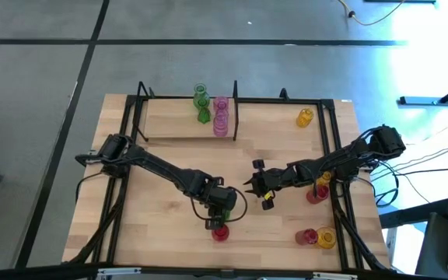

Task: Sort vases onto shelf
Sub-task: Put the green vase on the shelf aligned with the other green vase

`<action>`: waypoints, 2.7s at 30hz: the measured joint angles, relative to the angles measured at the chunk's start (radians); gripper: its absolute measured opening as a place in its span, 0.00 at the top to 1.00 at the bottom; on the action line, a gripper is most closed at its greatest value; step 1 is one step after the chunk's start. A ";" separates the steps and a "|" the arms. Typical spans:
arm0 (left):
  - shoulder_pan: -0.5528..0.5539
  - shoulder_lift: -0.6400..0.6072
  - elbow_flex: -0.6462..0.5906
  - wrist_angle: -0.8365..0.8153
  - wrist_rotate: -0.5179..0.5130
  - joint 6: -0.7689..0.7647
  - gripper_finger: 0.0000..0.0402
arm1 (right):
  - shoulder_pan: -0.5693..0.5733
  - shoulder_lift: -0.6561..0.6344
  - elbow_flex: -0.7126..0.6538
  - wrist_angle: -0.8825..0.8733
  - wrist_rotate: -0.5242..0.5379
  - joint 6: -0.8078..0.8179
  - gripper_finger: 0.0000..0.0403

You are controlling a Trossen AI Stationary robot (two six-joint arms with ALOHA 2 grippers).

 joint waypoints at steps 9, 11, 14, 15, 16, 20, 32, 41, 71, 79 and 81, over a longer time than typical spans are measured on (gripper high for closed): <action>0.001 -0.010 -0.003 -0.003 -0.023 0.029 0.97 | 0.000 0.000 0.000 0.000 0.000 0.000 0.73; 0.003 -0.021 -0.005 -0.008 -0.039 0.030 0.97 | 0.000 0.000 0.000 0.000 0.000 0.000 0.73; 0.006 -0.048 -0.008 -0.029 -0.052 0.033 0.97 | 0.000 0.000 0.000 0.000 0.000 0.000 0.73; 0.007 -0.060 -0.008 -0.031 -0.059 0.034 0.97 | 0.000 0.000 0.000 0.000 0.000 0.000 0.73; 0.009 -0.070 -0.008 -0.031 -0.070 0.034 0.97 | 0.000 0.000 0.000 -0.001 -0.001 0.000 0.73; 0.025 -0.124 -0.007 -0.086 -0.093 0.034 0.97 | 0.000 0.000 0.000 -0.006 -0.001 0.000 0.73; 0.138 -0.290 -0.005 -0.303 -0.216 0.060 0.97 | 0.000 0.000 0.000 -0.009 -0.004 0.000 0.73; 0.302 -0.335 -0.004 -0.324 -0.227 0.168 0.97 | 0.000 0.000 0.000 -0.011 -0.001 0.000 0.73; 0.693 -0.332 -0.128 -0.227 -0.141 0.417 0.97 | 0.000 0.000 0.000 -0.018 -0.045 0.021 0.73; 0.746 -0.332 -0.156 -0.188 -0.141 0.460 0.97 | 0.000 0.000 0.000 -0.018 -0.034 0.015 0.73; 0.758 -0.332 -0.164 -0.176 -0.141 0.474 0.97 | 0.000 0.000 0.000 -0.018 -0.034 0.014 0.73</action>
